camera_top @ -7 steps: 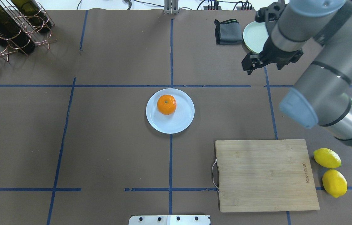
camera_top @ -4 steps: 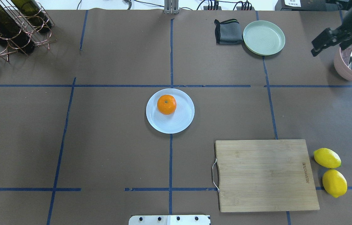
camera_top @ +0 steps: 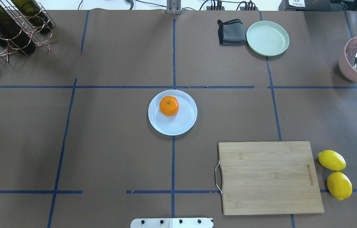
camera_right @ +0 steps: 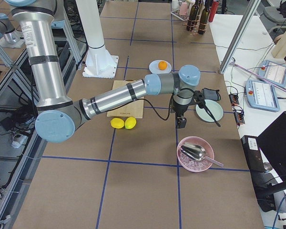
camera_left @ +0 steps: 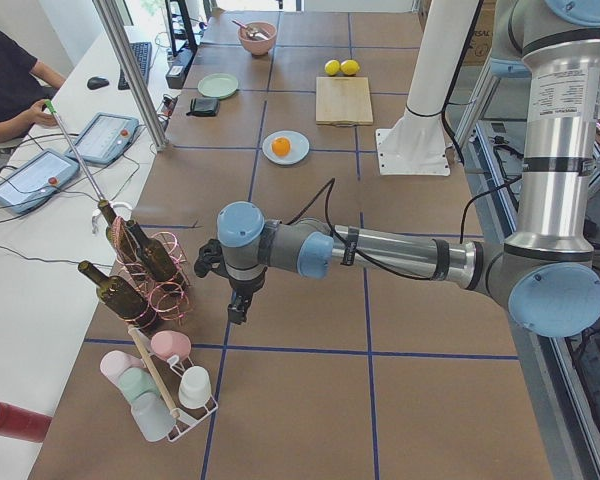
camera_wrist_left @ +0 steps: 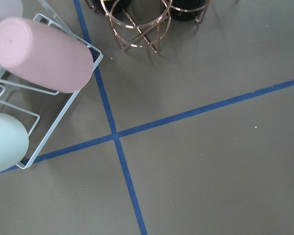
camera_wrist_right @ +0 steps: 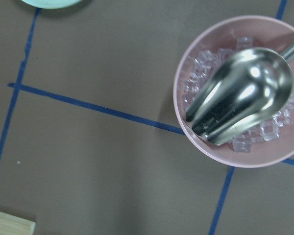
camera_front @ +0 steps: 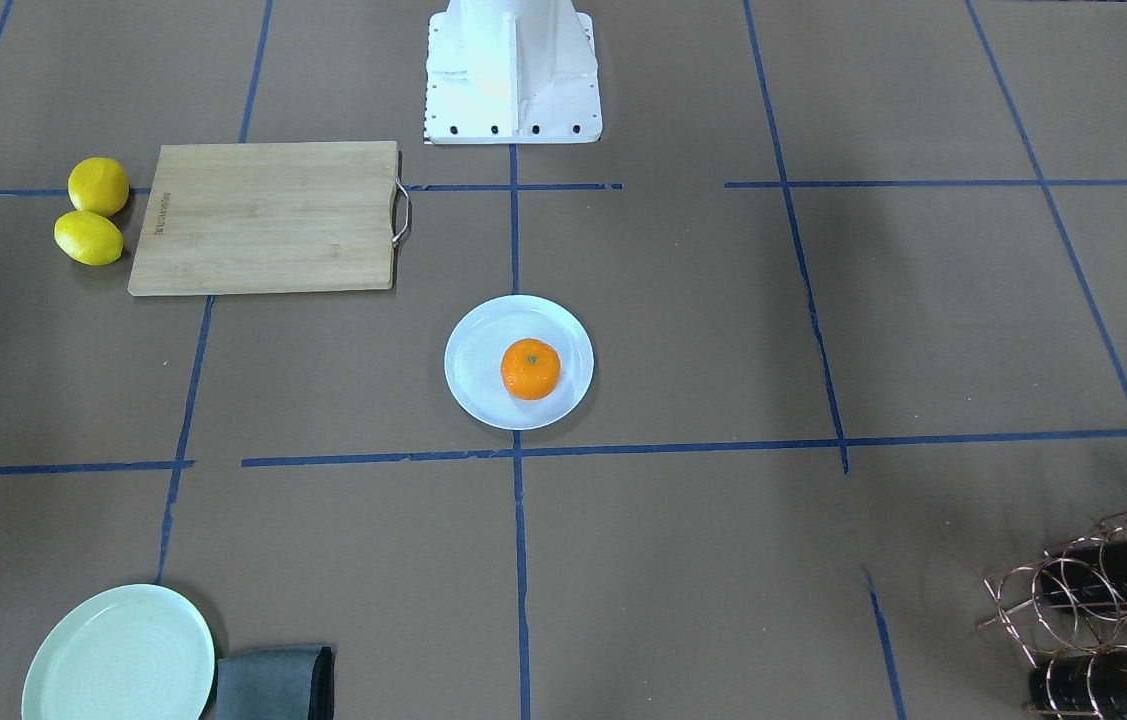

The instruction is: Pick orange to plate

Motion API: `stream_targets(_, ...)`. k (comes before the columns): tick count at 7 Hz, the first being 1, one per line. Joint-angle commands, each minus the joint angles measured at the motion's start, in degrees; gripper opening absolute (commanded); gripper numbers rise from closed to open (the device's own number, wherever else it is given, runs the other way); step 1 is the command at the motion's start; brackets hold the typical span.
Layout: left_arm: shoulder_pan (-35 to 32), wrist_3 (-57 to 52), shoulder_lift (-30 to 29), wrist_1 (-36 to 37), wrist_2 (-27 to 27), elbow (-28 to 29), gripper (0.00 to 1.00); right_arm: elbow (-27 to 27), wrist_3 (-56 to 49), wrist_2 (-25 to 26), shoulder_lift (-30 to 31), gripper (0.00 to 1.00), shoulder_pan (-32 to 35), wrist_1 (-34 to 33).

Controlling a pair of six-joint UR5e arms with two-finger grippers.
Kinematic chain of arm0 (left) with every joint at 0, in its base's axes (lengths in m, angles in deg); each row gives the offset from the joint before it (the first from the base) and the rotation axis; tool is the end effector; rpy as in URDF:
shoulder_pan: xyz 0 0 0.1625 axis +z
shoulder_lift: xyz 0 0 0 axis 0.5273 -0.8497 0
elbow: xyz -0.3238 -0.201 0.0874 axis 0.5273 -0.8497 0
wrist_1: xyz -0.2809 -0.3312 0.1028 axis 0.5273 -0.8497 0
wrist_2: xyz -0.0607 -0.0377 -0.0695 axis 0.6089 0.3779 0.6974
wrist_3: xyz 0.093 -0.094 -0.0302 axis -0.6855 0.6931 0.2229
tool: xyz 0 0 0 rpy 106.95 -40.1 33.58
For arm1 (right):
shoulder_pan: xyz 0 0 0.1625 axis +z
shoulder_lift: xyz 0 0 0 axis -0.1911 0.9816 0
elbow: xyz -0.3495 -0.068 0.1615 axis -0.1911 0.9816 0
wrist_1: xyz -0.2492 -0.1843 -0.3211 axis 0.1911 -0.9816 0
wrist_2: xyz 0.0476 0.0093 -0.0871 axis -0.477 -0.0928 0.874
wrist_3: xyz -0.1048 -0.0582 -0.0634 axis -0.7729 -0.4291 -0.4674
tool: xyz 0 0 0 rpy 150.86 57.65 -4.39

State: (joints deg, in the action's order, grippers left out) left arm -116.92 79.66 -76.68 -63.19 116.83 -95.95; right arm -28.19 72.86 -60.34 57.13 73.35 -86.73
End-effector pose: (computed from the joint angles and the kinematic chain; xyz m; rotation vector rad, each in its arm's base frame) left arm 0.0085 -0.5385 0.5785 0.2002 0.7821 0.2595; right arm -0.0172 -0.5642 0.4942 0.0771 -0.7765 -0.2595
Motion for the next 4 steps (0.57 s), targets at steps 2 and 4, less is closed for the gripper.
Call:
stream_targets(2,-0.33,-0.22,0.48,-0.17,1.62,0.04,1.00,4.89,-2.90,-0.44,3.29,1.00,2.91,5.03)
stream_targets(4,-0.33,-0.13,0.48,-0.09,1.62,0.04,1.00,7.88,4.20,-0.27,4.42,1.00,2.82,13.62)
